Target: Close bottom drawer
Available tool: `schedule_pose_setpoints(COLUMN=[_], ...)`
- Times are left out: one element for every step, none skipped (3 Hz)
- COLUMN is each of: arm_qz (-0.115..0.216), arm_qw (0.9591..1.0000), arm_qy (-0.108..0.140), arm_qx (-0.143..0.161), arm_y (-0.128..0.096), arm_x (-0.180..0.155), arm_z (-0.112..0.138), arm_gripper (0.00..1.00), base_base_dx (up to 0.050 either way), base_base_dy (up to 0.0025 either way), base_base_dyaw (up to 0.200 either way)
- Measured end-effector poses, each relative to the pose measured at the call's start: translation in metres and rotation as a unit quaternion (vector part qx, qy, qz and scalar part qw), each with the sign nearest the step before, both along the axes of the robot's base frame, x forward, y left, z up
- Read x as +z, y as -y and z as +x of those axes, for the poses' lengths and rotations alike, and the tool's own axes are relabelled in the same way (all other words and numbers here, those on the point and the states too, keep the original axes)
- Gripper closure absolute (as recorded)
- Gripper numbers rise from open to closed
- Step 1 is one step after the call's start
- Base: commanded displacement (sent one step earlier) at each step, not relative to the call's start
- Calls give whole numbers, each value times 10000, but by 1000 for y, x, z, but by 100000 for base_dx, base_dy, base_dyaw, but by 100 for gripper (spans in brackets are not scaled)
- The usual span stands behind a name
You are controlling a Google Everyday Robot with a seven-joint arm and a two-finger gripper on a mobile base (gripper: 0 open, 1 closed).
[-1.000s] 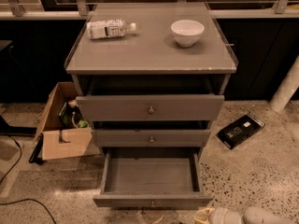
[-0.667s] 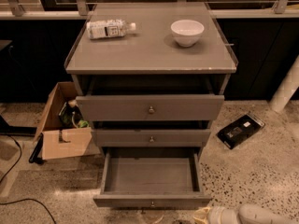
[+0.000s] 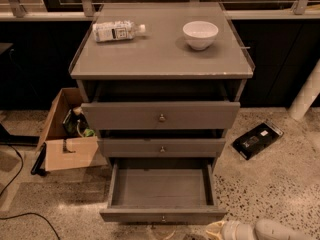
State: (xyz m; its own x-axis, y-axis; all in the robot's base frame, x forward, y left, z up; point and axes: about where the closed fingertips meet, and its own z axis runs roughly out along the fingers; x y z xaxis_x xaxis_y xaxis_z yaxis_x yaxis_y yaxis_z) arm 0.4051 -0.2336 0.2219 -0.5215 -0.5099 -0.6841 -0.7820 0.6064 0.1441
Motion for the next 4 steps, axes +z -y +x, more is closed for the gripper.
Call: schedule_pose_setpoints(arm_qz=[120, 154, 161, 148], arm_qw=[9999, 9997, 9994, 9990], arm_qy=[-82, -159, -255, -342], arm_qx=[-55, -129, -171, -231], arm_y=[1, 4, 5, 6], arm_x=[-22, -38, -52, -65], arm_z=[17, 31, 44, 57], arm_gripper=[100, 100, 100, 100], base_base_dx=[0, 0, 0, 0], base_base_dy=[0, 0, 0, 0], base_base_dyaw=[0, 0, 0, 0])
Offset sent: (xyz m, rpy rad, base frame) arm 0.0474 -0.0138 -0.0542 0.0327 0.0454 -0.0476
